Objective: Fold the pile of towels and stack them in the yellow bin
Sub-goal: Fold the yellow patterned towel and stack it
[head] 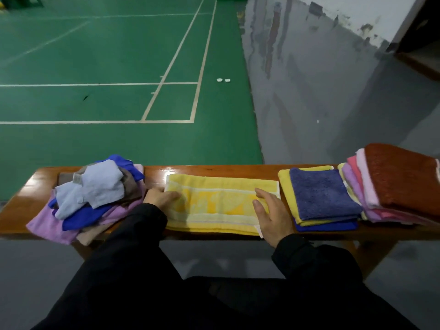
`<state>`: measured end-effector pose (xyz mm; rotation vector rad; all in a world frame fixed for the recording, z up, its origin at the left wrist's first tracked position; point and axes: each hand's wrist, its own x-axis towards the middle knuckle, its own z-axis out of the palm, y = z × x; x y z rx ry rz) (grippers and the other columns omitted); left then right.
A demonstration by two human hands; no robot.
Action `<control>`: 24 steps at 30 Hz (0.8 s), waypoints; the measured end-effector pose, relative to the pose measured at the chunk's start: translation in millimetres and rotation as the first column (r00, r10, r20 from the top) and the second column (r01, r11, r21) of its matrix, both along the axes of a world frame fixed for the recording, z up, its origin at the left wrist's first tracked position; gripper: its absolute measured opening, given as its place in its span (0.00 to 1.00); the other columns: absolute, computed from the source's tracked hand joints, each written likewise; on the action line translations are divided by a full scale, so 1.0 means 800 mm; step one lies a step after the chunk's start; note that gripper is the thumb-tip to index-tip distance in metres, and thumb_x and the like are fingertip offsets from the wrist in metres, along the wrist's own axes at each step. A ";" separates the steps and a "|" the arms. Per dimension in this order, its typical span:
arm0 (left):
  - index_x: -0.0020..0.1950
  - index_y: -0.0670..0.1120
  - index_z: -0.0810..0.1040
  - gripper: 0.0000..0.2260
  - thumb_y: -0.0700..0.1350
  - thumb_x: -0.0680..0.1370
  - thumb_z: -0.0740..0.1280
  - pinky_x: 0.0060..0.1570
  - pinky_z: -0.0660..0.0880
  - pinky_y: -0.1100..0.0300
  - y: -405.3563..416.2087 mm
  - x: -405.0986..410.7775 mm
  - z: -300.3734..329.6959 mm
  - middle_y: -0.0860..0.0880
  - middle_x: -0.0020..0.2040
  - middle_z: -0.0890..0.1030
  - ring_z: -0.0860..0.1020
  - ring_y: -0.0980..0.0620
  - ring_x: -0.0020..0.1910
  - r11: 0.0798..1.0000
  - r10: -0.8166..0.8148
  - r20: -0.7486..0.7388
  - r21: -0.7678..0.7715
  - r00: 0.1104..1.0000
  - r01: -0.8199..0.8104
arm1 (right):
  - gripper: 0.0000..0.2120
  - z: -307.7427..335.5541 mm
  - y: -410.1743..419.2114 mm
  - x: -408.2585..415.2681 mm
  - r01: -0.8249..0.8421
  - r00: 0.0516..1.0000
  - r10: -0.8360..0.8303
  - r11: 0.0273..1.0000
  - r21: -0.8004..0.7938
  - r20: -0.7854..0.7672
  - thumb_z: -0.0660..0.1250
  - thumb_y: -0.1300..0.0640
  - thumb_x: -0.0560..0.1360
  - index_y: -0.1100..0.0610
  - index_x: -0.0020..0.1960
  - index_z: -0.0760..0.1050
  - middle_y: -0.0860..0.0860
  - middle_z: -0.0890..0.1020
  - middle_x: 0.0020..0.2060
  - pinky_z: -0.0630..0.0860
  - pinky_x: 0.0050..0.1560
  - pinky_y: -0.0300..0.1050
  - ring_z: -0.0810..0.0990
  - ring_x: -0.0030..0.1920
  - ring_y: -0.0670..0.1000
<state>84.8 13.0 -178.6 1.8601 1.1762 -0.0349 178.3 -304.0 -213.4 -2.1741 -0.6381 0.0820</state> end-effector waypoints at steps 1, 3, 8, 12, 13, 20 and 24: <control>0.59 0.39 0.80 0.16 0.48 0.77 0.74 0.46 0.76 0.56 0.003 0.000 0.002 0.43 0.53 0.81 0.79 0.45 0.45 0.999 -0.034 0.015 0.033 0.999 0.033 | 0.30 0.003 -0.005 -0.002 0.003 1.000 -0.003 0.999 0.034 0.015 0.51 0.33 0.80 0.50 0.72 0.72 0.46 0.78 0.65 0.72 0.66 0.47 0.74 0.65 0.45; 0.60 0.40 0.79 0.16 0.46 0.76 0.74 0.48 0.76 0.56 0.001 -0.003 0.017 0.43 0.54 0.82 0.79 0.46 0.47 0.994 -0.089 0.046 0.074 0.995 0.085 | 0.29 0.006 -0.016 -0.004 0.025 0.999 -0.028 0.995 0.098 0.029 0.52 0.35 0.80 0.50 0.71 0.73 0.44 0.79 0.61 0.72 0.62 0.47 0.74 0.62 0.44; 0.57 0.43 0.79 0.11 0.41 0.76 0.74 0.34 0.75 0.67 -0.049 0.006 0.078 0.47 0.47 0.82 0.80 0.52 0.40 0.991 -0.133 0.350 0.035 0.927 0.129 | 0.26 0.008 -0.030 -0.001 0.119 0.993 -0.119 0.971 0.205 -0.016 0.53 0.35 0.80 0.47 0.69 0.74 0.39 0.77 0.57 0.76 0.59 0.54 0.75 0.61 0.45; 0.60 0.44 0.77 0.16 0.38 0.74 0.74 0.45 0.80 0.51 -0.123 0.045 0.103 0.43 0.49 0.82 0.82 0.46 0.43 0.976 -0.109 0.531 -0.104 0.840 0.192 | 0.23 0.015 -0.032 -0.005 0.174 0.985 -0.168 0.938 0.301 -0.045 0.54 0.37 0.81 0.47 0.68 0.75 0.41 0.79 0.57 0.78 0.60 0.57 0.78 0.60 0.46; 0.62 0.45 0.76 0.19 0.38 0.73 0.73 0.45 0.80 0.50 -0.142 0.056 0.103 0.43 0.48 0.81 0.81 0.47 0.42 0.970 -0.130 0.548 -0.102 0.826 0.220 | 0.21 0.018 -0.032 -0.008 0.181 0.983 -0.180 0.927 0.327 -0.035 0.55 0.38 0.82 0.47 0.67 0.75 0.42 0.80 0.56 0.78 0.59 0.57 0.79 0.60 0.47; 0.73 0.46 0.70 0.27 0.47 0.76 0.74 0.47 0.79 0.56 -0.270 0.093 0.047 0.52 0.48 0.77 0.79 0.53 0.42 0.899 -0.430 0.398 0.101 0.811 0.427 | 0.20 0.038 -0.066 -0.016 0.266 0.956 -0.293 0.863 0.429 -0.003 0.55 0.41 0.82 0.50 0.65 0.76 0.48 0.83 0.56 0.78 0.56 0.53 0.81 0.57 0.50; 0.78 0.50 0.65 0.30 0.56 0.79 0.70 0.55 0.77 0.62 -0.296 0.068 0.024 0.55 0.66 0.72 0.78 0.58 0.57 0.849 -0.494 0.432 0.053 0.755 0.525 | 0.19 0.033 -0.088 -0.012 0.272 0.953 -0.303 0.871 0.410 0.010 0.56 0.42 0.83 0.50 0.65 0.76 0.47 0.82 0.56 0.78 0.56 0.55 0.80 0.57 0.49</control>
